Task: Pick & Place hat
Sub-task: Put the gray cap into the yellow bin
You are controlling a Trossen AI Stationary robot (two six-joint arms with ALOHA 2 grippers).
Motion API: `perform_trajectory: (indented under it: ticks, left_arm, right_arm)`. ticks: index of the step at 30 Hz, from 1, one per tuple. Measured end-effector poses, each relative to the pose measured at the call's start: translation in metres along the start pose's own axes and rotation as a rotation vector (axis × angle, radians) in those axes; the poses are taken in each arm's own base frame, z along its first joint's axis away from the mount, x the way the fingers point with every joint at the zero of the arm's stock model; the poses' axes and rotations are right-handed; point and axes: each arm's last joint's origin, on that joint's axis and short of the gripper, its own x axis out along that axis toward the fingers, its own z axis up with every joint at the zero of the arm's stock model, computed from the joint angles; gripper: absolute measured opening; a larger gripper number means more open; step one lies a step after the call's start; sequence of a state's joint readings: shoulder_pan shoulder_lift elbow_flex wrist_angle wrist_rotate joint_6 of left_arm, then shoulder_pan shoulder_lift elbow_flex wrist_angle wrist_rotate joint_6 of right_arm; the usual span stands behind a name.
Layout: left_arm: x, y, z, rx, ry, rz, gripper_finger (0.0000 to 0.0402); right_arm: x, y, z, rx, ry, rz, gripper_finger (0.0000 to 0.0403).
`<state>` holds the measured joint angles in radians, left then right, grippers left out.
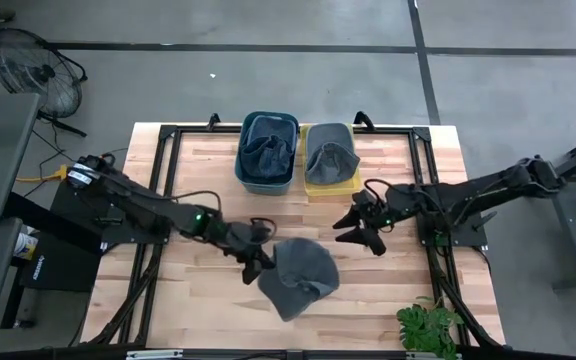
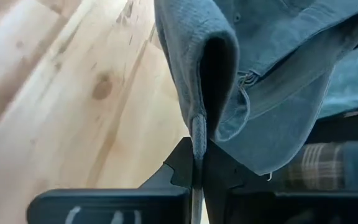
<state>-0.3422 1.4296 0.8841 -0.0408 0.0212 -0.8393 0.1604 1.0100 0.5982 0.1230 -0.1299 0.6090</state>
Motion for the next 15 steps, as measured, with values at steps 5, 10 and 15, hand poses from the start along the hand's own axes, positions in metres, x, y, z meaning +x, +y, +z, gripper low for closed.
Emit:
perform_trajectory:
  ticks: [5,10,15]
  left_arm:
    - [-0.006,-0.004,0.028,0.073,0.035,0.044,0.0006]
    - [-0.017,-0.011,0.054,0.123,-0.011,0.037,0.0006]
    - [-0.022,-0.013,0.067,0.153,-0.050,0.033,0.0006]
  right_arm:
    - [-0.005,0.002,0.017,-0.123,0.052,-0.047,0.0211]
    - [-0.011,0.010,0.038,-0.286,0.113,-0.145,0.0211]
    - [-0.011,0.021,0.057,-0.423,0.199,-0.206,0.0211]
